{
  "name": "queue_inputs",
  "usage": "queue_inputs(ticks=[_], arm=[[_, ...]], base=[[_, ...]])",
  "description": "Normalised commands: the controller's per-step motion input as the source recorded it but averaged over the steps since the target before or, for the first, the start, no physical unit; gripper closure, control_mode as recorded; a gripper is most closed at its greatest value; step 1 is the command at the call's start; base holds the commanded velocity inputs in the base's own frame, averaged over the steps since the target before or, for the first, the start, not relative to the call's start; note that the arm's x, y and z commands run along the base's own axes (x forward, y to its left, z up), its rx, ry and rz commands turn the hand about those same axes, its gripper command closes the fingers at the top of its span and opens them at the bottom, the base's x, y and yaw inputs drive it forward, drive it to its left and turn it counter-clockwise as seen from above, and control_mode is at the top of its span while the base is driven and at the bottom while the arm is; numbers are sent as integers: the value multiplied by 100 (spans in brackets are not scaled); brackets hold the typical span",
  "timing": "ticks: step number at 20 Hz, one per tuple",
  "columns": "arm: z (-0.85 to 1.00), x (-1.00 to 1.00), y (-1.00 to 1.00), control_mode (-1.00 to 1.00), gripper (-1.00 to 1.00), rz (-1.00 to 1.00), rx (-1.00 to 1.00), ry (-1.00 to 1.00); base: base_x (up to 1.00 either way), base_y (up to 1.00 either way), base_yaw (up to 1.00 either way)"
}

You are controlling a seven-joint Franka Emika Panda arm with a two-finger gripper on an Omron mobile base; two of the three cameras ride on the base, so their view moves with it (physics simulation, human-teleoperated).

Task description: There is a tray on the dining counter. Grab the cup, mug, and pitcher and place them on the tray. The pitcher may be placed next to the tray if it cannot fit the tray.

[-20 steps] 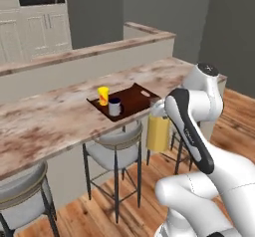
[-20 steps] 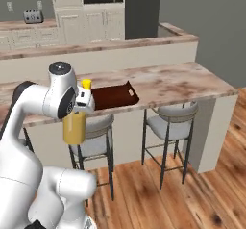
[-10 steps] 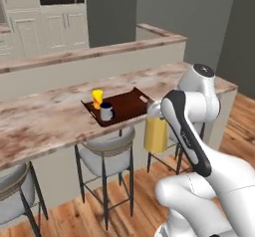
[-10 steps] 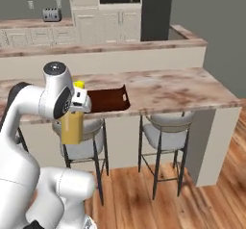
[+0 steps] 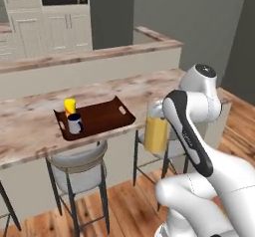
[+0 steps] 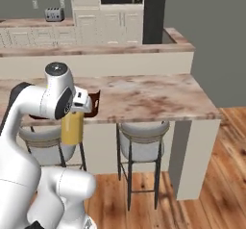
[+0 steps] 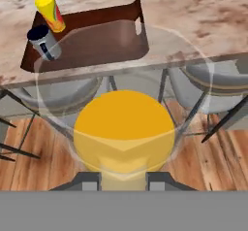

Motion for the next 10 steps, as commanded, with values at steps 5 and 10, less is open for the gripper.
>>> queue_inputs(ticks=[5,10], arm=[[0,0,0,100,100,0,0,0],[0,0,0,100,100,0,0,0]], base=[[84,-3,22],[70,-8,31]])
